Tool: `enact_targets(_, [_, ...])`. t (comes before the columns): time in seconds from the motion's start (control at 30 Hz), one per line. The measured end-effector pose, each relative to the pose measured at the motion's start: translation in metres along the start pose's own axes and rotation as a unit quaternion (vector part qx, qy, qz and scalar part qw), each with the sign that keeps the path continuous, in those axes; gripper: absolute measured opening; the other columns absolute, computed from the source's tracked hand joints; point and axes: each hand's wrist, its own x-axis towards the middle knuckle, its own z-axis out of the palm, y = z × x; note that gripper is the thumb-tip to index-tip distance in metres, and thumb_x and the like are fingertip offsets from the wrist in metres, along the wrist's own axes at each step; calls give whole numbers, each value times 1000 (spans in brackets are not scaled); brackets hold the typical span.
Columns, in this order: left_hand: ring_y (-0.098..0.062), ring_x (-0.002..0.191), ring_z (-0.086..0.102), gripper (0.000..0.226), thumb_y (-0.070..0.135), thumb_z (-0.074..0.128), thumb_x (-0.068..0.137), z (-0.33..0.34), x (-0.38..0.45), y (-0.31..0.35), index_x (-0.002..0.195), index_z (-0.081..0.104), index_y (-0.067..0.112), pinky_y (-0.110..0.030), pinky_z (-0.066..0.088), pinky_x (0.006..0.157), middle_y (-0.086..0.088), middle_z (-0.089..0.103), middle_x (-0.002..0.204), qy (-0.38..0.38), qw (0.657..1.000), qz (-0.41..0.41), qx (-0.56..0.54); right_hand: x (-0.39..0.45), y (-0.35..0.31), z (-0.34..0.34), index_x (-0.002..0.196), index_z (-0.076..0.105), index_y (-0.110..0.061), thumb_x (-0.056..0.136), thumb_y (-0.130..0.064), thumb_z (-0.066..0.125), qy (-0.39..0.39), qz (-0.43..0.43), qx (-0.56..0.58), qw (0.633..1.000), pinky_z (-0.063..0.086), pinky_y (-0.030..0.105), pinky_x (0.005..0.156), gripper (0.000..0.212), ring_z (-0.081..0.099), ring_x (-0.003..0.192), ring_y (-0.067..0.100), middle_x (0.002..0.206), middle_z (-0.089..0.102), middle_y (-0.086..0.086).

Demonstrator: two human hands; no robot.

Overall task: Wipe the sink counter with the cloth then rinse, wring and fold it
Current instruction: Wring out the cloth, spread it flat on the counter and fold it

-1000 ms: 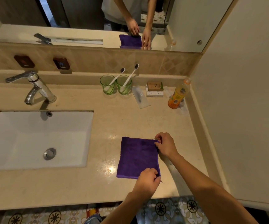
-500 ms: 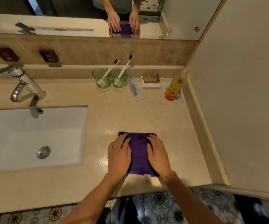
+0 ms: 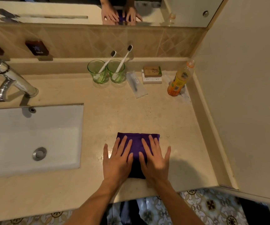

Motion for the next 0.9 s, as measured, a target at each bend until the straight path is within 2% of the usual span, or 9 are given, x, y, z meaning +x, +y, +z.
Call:
enact_targets(0.1, [-21, 156, 22, 56, 44, 30, 105, -4, 3, 0, 159, 30, 29, -60, 12, 123, 3, 26, 167, -11, 1000, -2, -6, 5, 3, 2, 153, 40, -28, 102, -45, 48, 27, -16, 12, 999, 14, 69, 116, 54, 25, 152, 22, 163, 29, 5])
enact_targets(0.23, [-22, 155, 23, 55, 42, 32, 105, -6, 4, 2, 158, 32, 27, -61, 13, 122, 1, 29, 166, -5, 1000, 4, -13, 11, 7, 4, 155, 34, -27, 105, -45, 40, -3, -23, -1, 1000, 12, 70, 116, 54, 18, 154, 21, 165, 24, 4])
enact_targets(0.33, [-23, 154, 27, 54, 38, 32, 104, -5, 4, 0, 156, 37, 24, -63, 18, 121, -2, 34, 164, 14, 1000, 14, -8, 10, 7, 3, 155, 35, -24, 107, -42, 36, -1, -31, -2, 1000, 13, 70, 116, 52, 19, 154, 23, 164, 27, 7])
enact_targets(0.47, [-29, 149, 39, 51, 25, 36, 101, -9, 11, 5, 149, 49, 14, -60, 31, 120, -9, 46, 157, 45, 998, 38, -19, 17, -3, 1, 149, 46, -14, 106, -28, 42, 55, -65, 48, 995, 21, 66, 117, 46, 24, 152, 29, 160, 33, 12])
enact_targets(0.57, [-26, 149, 38, 51, 27, 37, 103, -7, 16, 12, 152, 44, 15, -55, 30, 122, -7, 43, 159, 29, 998, 46, -19, 17, -5, 8, 144, 52, -6, 104, -17, 51, 79, -107, 111, 985, 26, 63, 118, 41, 27, 151, 31, 157, 39, 16])
enact_targets(0.7, [-20, 153, 31, 53, 35, 30, 106, -3, 15, 9, 158, 32, 23, -53, 24, 124, 0, 32, 165, -1, 1000, 5, -20, 17, -4, 11, 151, 44, -19, 107, -29, 42, 16, -63, 85, 994, 25, 54, 121, 45, 22, 153, 24, 162, 32, 6])
enact_targets(0.8, [-20, 152, 33, 53, 37, 28, 105, -4, 14, 9, 157, 35, 24, -56, 27, 122, 2, 35, 164, 1, 1000, -7, -21, 18, -10, 6, 154, 37, -28, 105, -40, 38, -35, -37, 31, 998, 18, 47, 125, 50, 14, 155, 19, 165, 25, 1])
enact_targets(0.9, [-19, 154, 27, 55, 40, 29, 106, -1, 10, 2, 158, 32, 24, -60, 23, 122, 3, 30, 166, -7, 1000, -15, -15, 21, -19, 5, 156, 30, -33, 104, -44, 33, -71, -36, -8, 997, 17, 47, 124, 53, 10, 155, 19, 167, 19, -1])
